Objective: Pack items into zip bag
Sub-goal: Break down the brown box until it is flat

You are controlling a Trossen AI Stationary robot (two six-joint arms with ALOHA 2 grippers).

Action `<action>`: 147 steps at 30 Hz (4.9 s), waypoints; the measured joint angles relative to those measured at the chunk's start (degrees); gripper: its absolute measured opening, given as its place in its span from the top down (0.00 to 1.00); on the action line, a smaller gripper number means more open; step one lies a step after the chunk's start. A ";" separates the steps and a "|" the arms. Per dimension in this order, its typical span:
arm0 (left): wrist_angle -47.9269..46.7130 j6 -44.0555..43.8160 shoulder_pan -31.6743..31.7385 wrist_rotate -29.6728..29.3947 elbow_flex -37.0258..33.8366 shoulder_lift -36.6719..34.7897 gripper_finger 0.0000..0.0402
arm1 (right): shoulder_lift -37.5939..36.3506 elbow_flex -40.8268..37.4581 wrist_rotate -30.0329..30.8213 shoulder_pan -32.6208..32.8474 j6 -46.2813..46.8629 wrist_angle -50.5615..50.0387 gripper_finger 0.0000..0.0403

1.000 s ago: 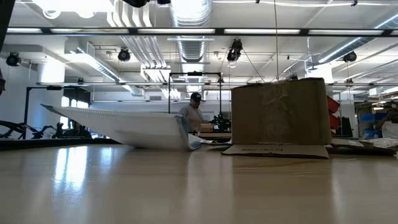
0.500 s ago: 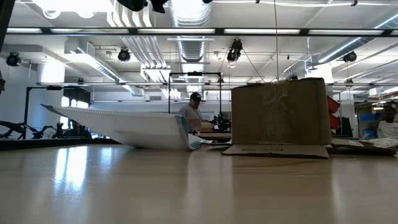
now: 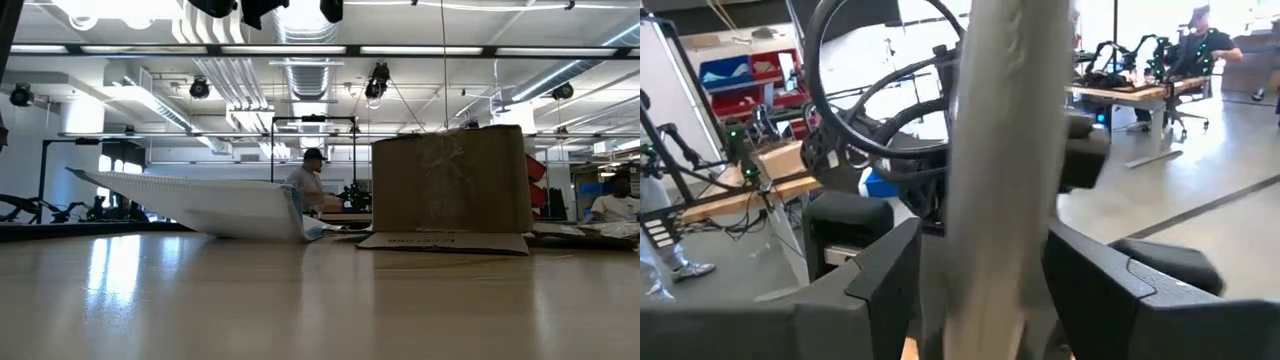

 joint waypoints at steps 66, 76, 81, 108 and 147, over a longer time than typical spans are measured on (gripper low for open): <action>-19.79 11.04 -11.18 -36.04 -22.47 -1.14 0.81 | -2.16 -12.12 13.32 -28.43 5.31 -54.27 0.86; -19.32 2.88 -20.57 -48.64 -26.43 -0.76 0.81 | 7.97 -14.97 5.17 -40.04 -9.21 -49.06 0.86; -13.17 -5.43 -23.59 -55.84 -29.83 0.07 0.81 | 10.18 -17.46 0.24 -39.95 -11.44 -49.40 0.86; -36.07 -8.29 -23.41 -69.65 -31.82 -4.17 0.81 | -12.33 -29.90 -9.17 -6.54 28.47 -56.46 0.86; -14.57 -13.41 -36.41 -87.85 -32.72 -2.87 0.81 | -12.03 -24.89 -11.97 12.85 37.04 -60.98 0.86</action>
